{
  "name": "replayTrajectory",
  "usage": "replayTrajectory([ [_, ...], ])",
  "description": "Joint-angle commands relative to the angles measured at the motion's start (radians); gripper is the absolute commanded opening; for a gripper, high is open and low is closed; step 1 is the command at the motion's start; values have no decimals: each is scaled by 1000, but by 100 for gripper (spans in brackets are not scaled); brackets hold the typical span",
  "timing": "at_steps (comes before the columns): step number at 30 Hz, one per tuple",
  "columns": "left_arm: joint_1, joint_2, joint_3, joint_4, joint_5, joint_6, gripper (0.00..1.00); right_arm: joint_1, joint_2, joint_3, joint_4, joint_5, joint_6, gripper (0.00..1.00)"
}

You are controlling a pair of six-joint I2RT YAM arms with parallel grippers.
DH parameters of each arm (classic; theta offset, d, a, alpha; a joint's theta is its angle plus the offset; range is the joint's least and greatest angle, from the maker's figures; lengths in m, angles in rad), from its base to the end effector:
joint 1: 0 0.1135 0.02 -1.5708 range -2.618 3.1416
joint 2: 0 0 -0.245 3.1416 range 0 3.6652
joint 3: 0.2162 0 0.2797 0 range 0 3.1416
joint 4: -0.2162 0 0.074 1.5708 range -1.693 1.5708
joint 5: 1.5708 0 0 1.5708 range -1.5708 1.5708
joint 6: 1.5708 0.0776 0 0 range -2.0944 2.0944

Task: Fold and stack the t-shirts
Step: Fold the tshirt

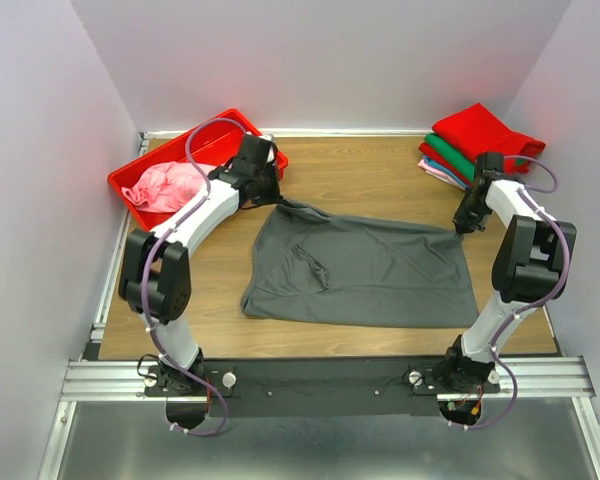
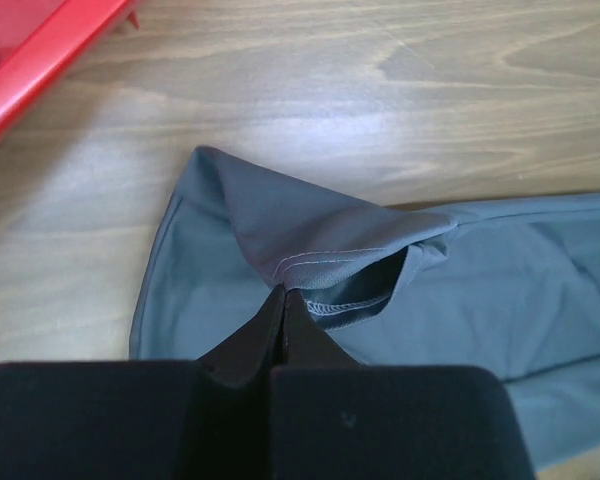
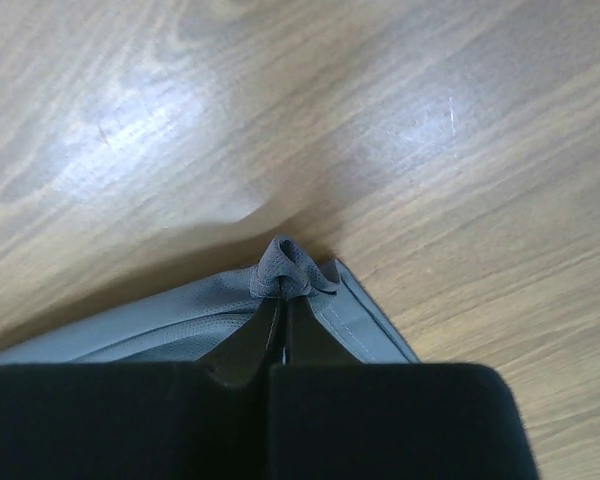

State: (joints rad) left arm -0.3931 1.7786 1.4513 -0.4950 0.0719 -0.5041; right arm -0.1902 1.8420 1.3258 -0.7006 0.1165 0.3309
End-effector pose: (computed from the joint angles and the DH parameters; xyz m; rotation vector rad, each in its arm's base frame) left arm 0.4150 -0.1781 0.2113 -0.1014 2.4494 -0.4970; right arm 0.3962 -0.0855 0.1252 0.7436 2.6766 -0.1267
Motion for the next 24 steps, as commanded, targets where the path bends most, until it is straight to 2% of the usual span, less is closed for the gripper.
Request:
replayTrajectory([
  [1, -16, -88, -69, 24, 22, -36, 0, -8, -43, -30, 13, 45, -13, 2],
  [12, -87, -258, -253, 16, 5, -96, 0, -8, -156, -123, 19, 86, -10, 2],
  [24, -165, -433, -384, -10, -30, -185, 0, -6, -280, -240, 23, 69, -20, 2],
])
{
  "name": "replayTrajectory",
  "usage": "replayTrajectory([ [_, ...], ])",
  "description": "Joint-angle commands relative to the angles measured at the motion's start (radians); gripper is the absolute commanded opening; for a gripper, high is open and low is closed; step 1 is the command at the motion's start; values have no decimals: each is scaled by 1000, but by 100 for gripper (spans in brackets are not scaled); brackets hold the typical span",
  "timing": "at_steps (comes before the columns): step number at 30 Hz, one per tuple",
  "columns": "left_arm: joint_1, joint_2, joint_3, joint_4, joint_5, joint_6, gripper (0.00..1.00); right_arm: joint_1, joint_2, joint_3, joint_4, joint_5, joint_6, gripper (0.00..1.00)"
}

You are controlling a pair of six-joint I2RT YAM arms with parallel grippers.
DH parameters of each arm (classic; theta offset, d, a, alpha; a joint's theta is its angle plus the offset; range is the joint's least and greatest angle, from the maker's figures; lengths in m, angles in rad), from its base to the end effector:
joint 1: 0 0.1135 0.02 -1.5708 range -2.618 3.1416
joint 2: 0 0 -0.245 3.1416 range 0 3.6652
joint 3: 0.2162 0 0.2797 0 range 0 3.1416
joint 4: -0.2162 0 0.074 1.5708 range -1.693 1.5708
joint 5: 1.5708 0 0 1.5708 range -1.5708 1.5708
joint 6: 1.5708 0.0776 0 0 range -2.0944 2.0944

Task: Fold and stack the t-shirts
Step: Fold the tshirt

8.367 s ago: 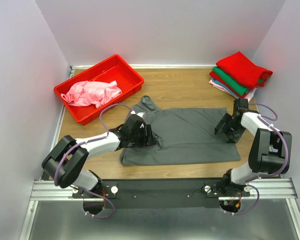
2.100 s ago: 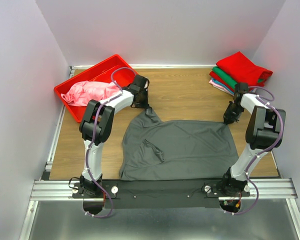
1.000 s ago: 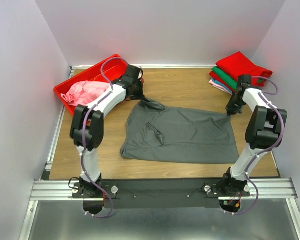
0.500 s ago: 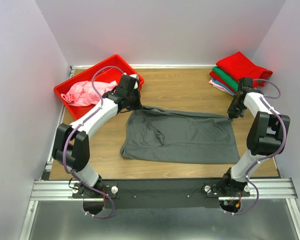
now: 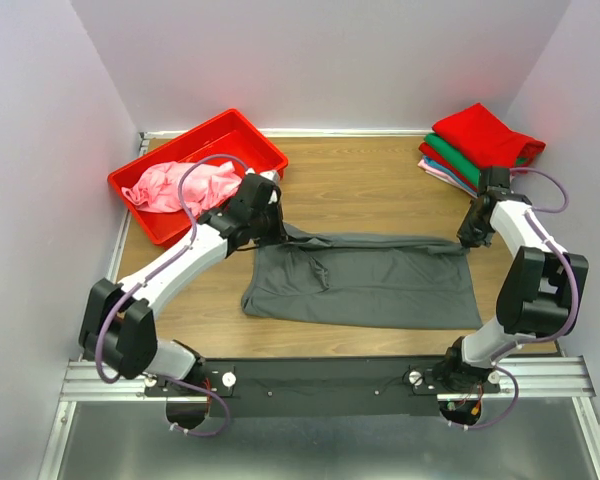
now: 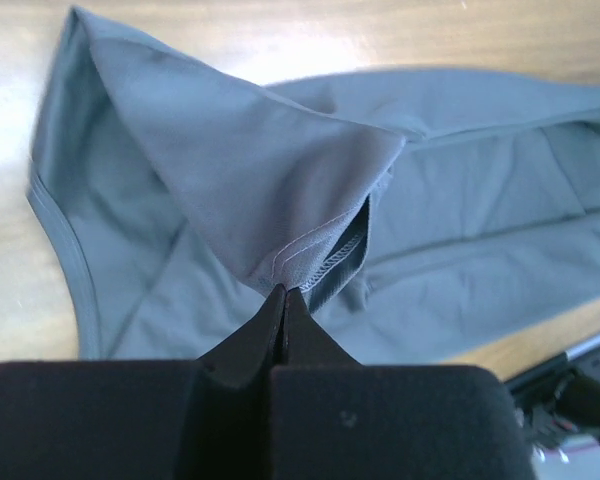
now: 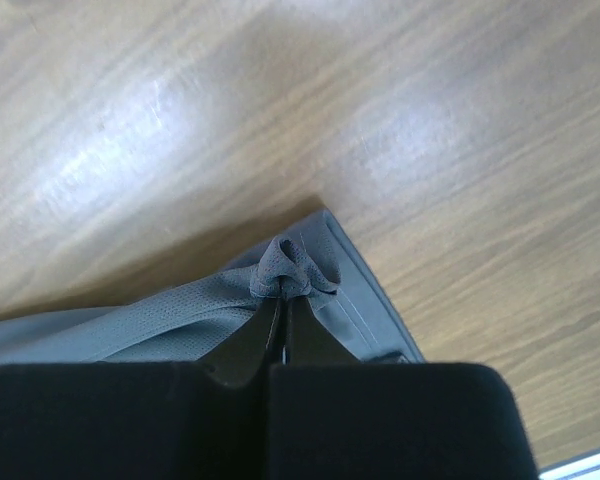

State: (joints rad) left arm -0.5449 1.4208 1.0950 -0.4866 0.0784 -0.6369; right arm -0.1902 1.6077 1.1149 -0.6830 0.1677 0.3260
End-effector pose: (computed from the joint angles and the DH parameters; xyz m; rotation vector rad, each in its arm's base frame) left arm 0.3094 -0.1947 0.2153 -0.0753 2.4794 -0.6314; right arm 0.3472 -0.0800 0.1430 0.7413 2.6283 -0.1919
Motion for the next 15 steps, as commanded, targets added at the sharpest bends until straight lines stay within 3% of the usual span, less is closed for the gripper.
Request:
replayTrajectory([
  [1, -15, -89, -49, -20, -40, -59, 0, -6, -64, -36, 5, 18, -15, 2],
  [15, -46, -276, -205, -33, -25, -152, 0, -6, -153, -122, -24, 35, -21, 4],
])
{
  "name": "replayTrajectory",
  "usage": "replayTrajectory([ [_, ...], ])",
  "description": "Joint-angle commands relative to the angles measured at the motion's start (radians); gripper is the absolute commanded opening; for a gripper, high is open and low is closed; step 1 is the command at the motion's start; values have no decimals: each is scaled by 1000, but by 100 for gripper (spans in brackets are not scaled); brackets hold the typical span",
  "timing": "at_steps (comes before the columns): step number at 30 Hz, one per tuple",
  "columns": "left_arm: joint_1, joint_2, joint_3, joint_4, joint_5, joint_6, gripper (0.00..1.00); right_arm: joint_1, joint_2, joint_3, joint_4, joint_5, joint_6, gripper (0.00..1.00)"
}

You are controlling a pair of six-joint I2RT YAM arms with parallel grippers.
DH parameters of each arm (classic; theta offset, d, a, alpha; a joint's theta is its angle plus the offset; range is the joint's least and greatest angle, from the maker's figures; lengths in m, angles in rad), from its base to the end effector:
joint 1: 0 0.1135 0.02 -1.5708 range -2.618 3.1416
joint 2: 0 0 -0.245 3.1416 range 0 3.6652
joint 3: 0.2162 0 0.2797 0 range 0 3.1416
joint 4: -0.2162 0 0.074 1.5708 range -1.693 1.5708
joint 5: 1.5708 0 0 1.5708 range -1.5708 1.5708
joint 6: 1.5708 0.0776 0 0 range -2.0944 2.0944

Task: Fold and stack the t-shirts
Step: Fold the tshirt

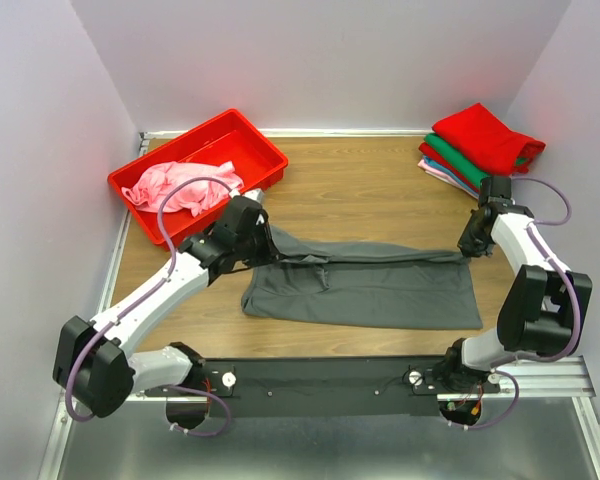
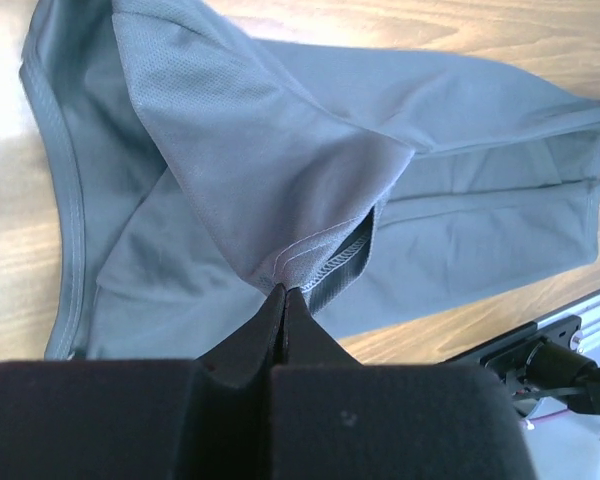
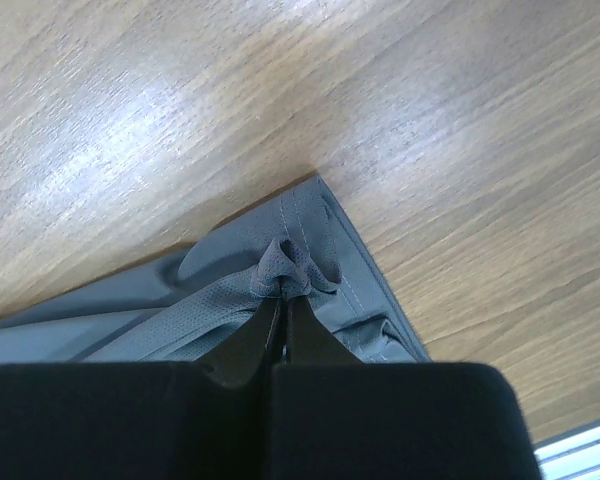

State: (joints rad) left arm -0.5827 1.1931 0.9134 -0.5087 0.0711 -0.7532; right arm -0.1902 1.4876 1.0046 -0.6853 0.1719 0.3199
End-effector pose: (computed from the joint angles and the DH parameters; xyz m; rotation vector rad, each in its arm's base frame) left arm 0.2604 -0.1782 0.2161 -0.1748 2.4727 -0.7024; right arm 0.3199 -0.0751 0.1455 0.7333 2.6225 -0.1981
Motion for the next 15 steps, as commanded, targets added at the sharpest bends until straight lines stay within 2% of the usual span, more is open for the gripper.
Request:
replayTrajectory([
  [1, -12, -53, -34, -11, -16, -43, 0, -6, -36, -12, -25, 32, -13, 4],
  [13, -34, -139, -136, -13, 55, -80, 0, -6, -69, 14, -88, 52, -13, 7],
  [14, -37, -145, -140, -19, 62, -80, 3, -6, -70, 20, -112, 54, -9, 7],
  [15, -37, -162, -148, -21, 82, -81, 21, -6, -72, 29, -124, 57, -2, 8],
])
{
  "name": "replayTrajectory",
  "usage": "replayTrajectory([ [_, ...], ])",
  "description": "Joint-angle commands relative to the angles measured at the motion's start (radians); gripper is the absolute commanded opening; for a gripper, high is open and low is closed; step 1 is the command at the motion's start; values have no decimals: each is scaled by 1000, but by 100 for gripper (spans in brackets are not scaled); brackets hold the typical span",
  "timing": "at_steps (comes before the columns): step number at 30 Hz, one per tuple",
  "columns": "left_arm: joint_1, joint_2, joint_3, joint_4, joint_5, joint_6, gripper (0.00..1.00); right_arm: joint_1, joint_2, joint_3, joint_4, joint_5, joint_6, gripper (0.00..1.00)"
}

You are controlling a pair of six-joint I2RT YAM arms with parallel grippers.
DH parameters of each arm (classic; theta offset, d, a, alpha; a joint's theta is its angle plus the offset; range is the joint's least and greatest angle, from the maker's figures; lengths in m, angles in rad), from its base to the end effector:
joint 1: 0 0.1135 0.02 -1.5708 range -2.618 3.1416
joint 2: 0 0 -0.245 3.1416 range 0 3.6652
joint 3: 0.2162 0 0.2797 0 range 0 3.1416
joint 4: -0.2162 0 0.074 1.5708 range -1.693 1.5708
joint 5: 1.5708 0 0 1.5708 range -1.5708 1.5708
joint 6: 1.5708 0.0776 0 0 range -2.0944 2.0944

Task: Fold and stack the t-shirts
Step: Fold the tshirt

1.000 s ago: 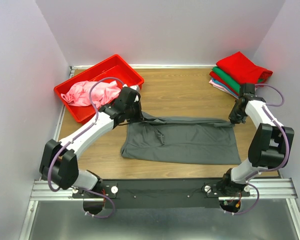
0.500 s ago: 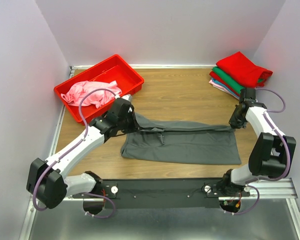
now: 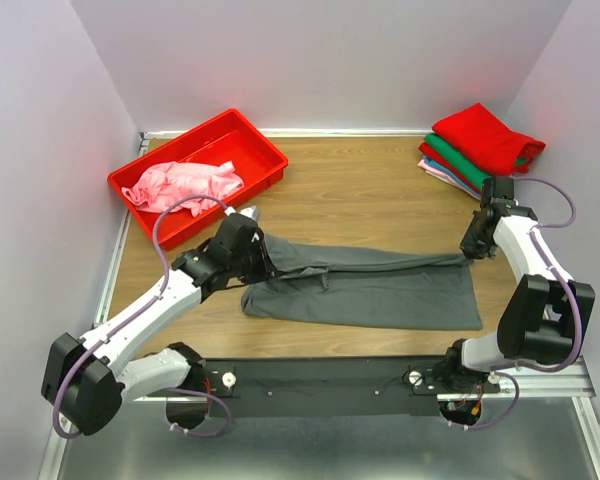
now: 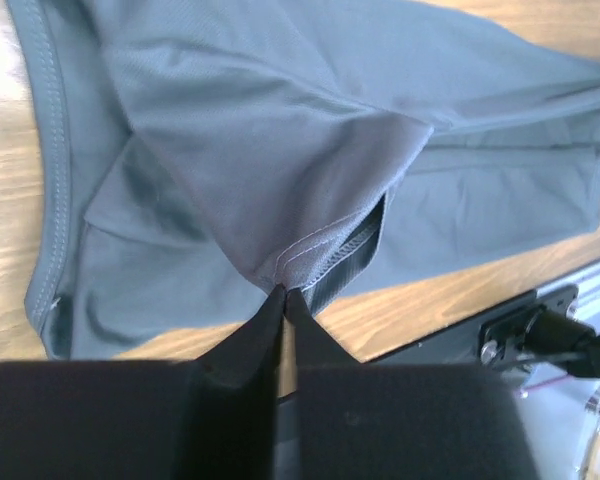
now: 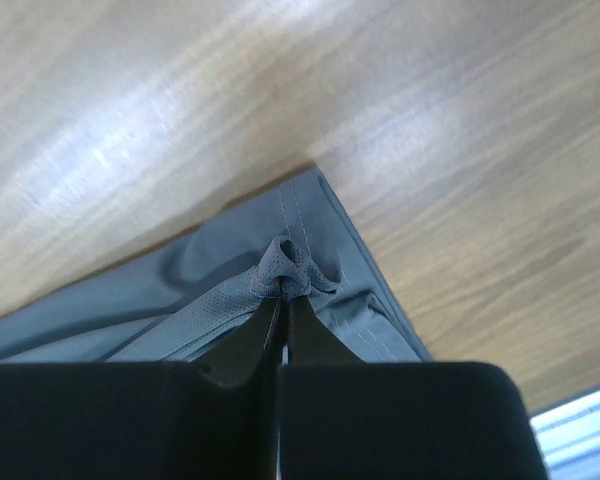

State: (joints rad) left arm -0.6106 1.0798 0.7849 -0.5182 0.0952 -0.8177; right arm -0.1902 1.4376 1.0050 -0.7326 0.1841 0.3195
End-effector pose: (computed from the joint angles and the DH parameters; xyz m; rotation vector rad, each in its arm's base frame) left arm 0.2311 -0.1707 0.1977 -0.2135 2.5179 -0.7497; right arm 0.3115 -0.0744 0.1582 0.7351 2.6170 -0.2143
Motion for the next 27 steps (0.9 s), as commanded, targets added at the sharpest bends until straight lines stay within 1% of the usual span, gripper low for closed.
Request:
replayTrajectory([
  [1, -11, -53, -22, -14, 73, -15, 38, -8, -26, 35, -86, 40, -2, 8],
  [2, -11, -64, -22, -22, 105, -11, 51, -6, -37, 38, -100, 34, 1, 10],
  [3, -14, -70, -21, -31, 116, -8, 77, -6, -45, 46, -106, 17, 6, 24],
  [4, -14, -76, -12, -37, 126, -6, 88, -8, -49, 50, -119, 11, 12, 34],
  [5, -14, -84, -4, -51, 133, -6, 93, -6, -57, 55, -145, 2, 22, 41],
  [6, -14, -93, 17, -57, 135, -1, 95, -6, -68, 60, -158, -12, 26, 49],
  [8, -14, -86, 42, -66, 106, 11, 95, -5, -78, 89, -200, -11, 30, 54],
  [9, -12, -74, 53, -63, 92, 23, 96, -5, -85, 93, -203, -8, 33, 54],
  [10, -11, -57, 74, -57, 78, 37, 97, -5, -98, 95, -203, -6, 33, 57],
  [11, -8, 1, 88, -45, 61, 69, 97, -6, -101, 93, -200, -8, 33, 59],
  [14, -3, 118, 175, -19, 46, 130, 97, -5, -79, 83, -165, -21, 35, 60],
  [15, -3, 196, 235, -13, 31, 164, 97, -5, -63, 81, -150, -41, 32, 59],
  [18, -2, 334, 327, 36, 14, 219, 97, -5, -7, 87, -88, -81, 27, 59],
  [20, -2, 402, 427, 55, 20, 242, 97, -5, 27, 96, -65, -110, 26, 59],
  [21, -3, 473, 462, 56, 27, 258, 97, -5, 58, 104, -50, -121, 24, 59],
  [22, -5, 508, 517, 57, 31, 274, 97, -6, 76, 109, -44, -142, 23, 59],
  [25, -11, 606, 583, 61, 54, 307, 97, -5, 125, 107, -24, -152, 23, 59],
  [27, -15, 647, 586, 87, 67, 315, 97, -6, 147, 100, -8, -149, 15, 59],
])
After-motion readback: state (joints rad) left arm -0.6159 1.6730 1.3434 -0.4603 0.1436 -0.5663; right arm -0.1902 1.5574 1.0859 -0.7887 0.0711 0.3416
